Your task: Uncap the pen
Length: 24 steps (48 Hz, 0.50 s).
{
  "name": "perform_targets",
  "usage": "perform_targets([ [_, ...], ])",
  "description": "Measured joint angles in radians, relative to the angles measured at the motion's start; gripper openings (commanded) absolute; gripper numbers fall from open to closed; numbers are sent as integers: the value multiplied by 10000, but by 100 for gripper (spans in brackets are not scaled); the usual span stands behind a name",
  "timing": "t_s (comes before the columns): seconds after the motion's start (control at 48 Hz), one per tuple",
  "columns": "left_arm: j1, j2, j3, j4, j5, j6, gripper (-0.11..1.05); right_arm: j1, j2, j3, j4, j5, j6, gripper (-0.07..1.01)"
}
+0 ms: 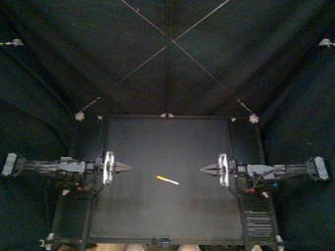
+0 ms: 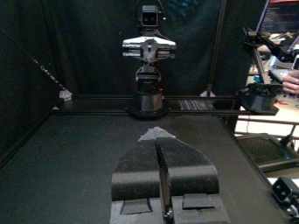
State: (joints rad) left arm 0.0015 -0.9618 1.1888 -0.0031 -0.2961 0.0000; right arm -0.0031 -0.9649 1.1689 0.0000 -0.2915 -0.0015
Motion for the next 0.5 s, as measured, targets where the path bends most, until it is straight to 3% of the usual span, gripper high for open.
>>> perform_targets([
  [0.062, -15, 15, 46, 15, -153, 31, -8, -15, 46, 46, -15, 0, 61, 0],
  [0.292, -46, 261, 261, 199, -813, 31, 0, -184, 1166, 61, 291, 138, 107, 0],
  [0.5, 0, 1243, 261, 245, -859, 31, 1, -138, 3206, -614, 1657, 414, 153, 1],
])
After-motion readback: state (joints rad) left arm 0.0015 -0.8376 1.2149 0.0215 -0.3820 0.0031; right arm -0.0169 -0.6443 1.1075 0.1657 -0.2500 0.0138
